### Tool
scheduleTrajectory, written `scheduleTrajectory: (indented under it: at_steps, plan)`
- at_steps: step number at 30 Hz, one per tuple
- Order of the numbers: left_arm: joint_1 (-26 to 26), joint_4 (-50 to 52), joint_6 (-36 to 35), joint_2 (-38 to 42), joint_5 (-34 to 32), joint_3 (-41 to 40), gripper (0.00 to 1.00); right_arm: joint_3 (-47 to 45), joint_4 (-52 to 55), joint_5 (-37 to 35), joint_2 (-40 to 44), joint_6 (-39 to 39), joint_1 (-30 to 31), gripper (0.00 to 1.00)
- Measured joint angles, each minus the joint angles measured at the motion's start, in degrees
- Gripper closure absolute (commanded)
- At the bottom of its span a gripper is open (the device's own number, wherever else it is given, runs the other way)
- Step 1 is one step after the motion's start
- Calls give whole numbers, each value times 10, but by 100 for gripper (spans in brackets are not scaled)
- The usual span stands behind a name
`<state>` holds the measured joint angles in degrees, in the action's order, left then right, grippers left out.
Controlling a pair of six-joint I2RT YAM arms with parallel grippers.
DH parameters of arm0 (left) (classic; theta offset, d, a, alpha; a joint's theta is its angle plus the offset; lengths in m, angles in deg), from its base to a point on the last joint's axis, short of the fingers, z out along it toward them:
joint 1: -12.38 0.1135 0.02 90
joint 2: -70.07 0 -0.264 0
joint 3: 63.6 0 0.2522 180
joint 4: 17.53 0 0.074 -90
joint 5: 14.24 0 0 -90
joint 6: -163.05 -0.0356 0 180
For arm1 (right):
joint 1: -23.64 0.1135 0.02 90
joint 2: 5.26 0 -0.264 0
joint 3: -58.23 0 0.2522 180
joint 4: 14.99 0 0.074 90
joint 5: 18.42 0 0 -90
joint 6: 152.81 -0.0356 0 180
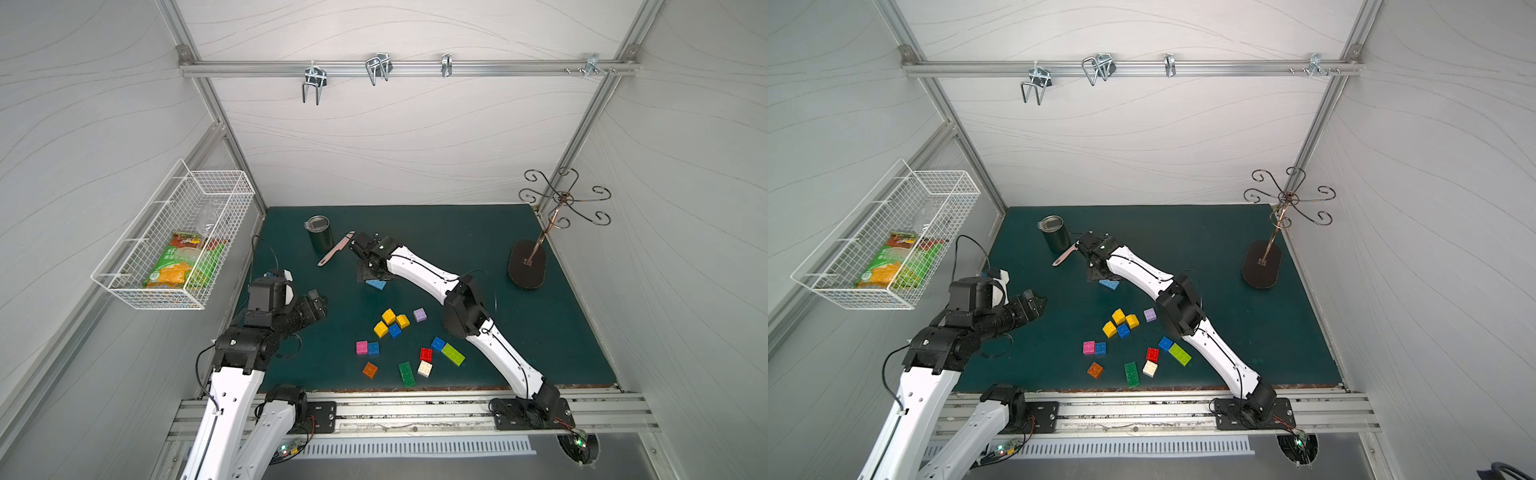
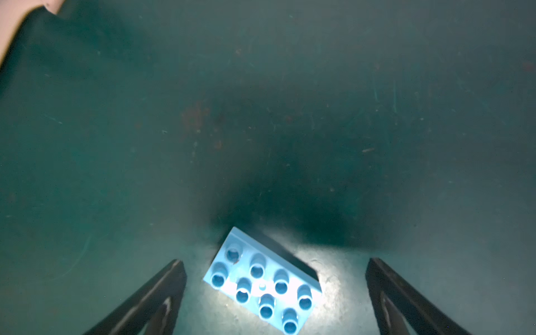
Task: Assemble the number 1 with lego
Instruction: Move the lego brick at the center of the board.
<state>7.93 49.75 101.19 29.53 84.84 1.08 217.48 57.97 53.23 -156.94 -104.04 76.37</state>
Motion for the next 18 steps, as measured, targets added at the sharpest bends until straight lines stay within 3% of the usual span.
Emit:
scheduleTrajectory:
  at_steps: [11, 18]
  plan:
    - [0, 0, 0, -1, 0, 0, 11, 18, 10, 3, -28, 32, -3, 1]
    - [0, 0, 1, -5, 0, 0, 11, -160, -34, -21, 70, 35, -3, 1]
